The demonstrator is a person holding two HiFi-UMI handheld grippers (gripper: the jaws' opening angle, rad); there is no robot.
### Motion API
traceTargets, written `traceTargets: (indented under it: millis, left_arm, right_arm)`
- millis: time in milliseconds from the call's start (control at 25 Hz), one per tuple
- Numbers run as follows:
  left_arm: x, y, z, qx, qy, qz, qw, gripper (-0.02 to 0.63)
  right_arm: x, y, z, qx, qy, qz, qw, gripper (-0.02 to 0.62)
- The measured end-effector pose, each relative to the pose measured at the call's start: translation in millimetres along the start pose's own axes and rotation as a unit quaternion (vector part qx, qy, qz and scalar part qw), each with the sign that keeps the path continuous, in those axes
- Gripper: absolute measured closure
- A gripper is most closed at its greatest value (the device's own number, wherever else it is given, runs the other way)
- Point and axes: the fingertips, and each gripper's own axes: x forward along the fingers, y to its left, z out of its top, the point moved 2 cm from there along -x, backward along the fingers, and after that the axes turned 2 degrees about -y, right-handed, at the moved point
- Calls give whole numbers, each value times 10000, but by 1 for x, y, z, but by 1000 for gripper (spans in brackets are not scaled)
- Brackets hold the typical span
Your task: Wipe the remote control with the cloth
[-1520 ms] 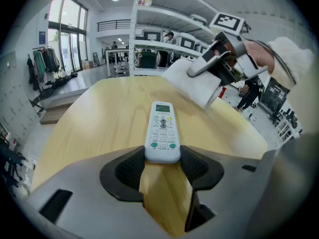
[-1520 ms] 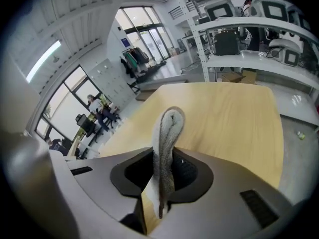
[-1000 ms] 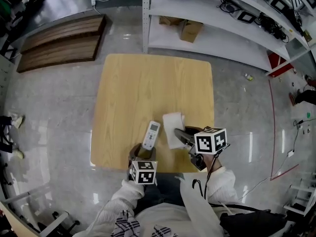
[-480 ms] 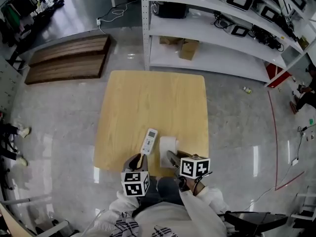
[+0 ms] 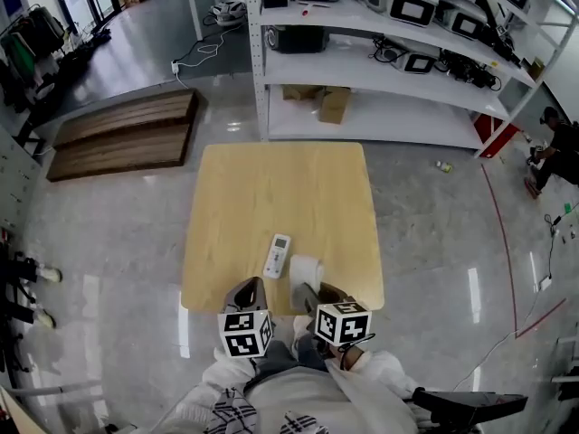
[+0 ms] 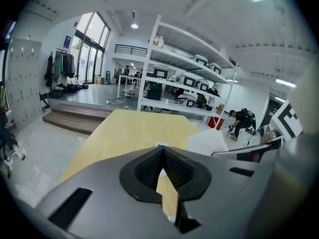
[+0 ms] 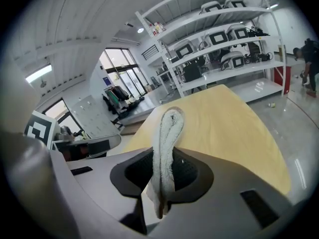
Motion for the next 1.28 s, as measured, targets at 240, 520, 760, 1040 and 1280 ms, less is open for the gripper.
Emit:
traceTargets:
  millis: [240,520,760,1040,1280]
  left_arm:
    - [-38,4,-17,75,-24,-282,9996,603]
    - [-82,0,-34,212,-75,-589,9980,603]
    - [-109,-6,-36,136,-238,-701,9972,603]
    - [-125,-18,-42,-22,-353,-584,9977,603]
    - [-130,-27,-38,2,-509,-536,9973,603]
  right_arm:
    - [-28,22,-29,184,-249,-327,9990,506]
    - [-64,47,-57,543,-516,-527,9958,506]
    - [-89,66,-69,458,-644,-596,9951,506]
    - [-109,71,-66,95,-820,-549,9951,506]
    - [-111,71,-62,-129,-875,-417,9952,506]
